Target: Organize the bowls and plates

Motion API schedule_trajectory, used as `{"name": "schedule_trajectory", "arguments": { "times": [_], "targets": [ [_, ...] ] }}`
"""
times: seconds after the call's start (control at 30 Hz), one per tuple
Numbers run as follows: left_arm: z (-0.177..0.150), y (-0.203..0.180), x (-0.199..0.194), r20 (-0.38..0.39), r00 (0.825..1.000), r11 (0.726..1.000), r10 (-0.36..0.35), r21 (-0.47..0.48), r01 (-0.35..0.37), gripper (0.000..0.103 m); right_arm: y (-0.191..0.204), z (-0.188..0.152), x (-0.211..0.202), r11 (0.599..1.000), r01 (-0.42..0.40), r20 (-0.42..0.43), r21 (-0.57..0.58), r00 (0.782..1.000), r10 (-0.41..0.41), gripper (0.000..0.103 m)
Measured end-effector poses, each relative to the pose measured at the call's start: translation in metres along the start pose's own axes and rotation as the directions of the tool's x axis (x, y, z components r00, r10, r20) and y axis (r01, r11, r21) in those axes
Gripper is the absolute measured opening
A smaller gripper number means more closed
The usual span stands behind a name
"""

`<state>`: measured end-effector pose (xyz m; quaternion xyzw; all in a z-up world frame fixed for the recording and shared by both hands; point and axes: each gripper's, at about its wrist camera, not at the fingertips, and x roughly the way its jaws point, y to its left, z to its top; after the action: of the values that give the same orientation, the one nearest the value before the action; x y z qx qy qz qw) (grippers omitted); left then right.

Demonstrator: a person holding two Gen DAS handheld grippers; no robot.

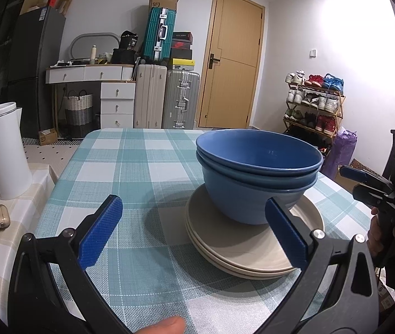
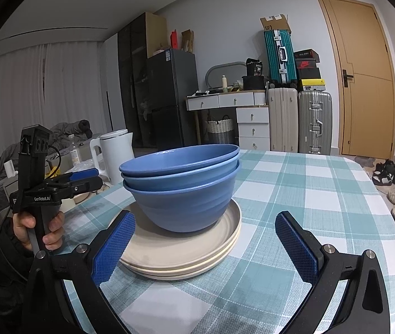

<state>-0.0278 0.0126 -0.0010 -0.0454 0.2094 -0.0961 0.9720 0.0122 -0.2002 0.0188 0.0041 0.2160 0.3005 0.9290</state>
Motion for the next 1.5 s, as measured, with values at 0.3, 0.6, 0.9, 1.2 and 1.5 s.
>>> {"name": "schedule_trajectory", "arguments": {
  "times": [0.3,0.6,0.9,1.2,1.5],
  "targets": [
    [0.0003,0.0002,-0.0004,0.003,1.000,1.000,0.002,-0.001,-0.002,0.102,-0.0002,-0.0003,-0.0003,1.000,0.000,0.000,0.002,1.000,0.000,0.102],
    [0.0005,0.0001,-0.0015,0.005,1.000,1.000,0.003,-0.002,-0.003,0.102,0.0006,-0.0004,0.0001,1.000,-0.003,0.001,0.003,1.000,0.003,0.102],
    [0.0000,0.0005,-0.0012,0.005,1.000,1.000,0.003,-0.003,-0.003,0.102,-0.0003,-0.0002,-0.0003,1.000,-0.003,0.002,0.003,1.000,0.003,0.102],
    [0.0001,0.0009,-0.0022,0.006,1.000,1.000,0.003,-0.004,-0.003,0.102,-0.0001,-0.0003,-0.0001,1.000,-0.003,0.002,0.004,1.000,0.003,0.102],
    [-0.0004,0.0014,-0.0019,0.005,1.000,1.000,0.002,-0.004,-0.002,0.102,-0.0005,-0.0002,-0.0002,1.000,-0.003,0.002,0.004,1.000,0.003,0.102]
  ]
}}
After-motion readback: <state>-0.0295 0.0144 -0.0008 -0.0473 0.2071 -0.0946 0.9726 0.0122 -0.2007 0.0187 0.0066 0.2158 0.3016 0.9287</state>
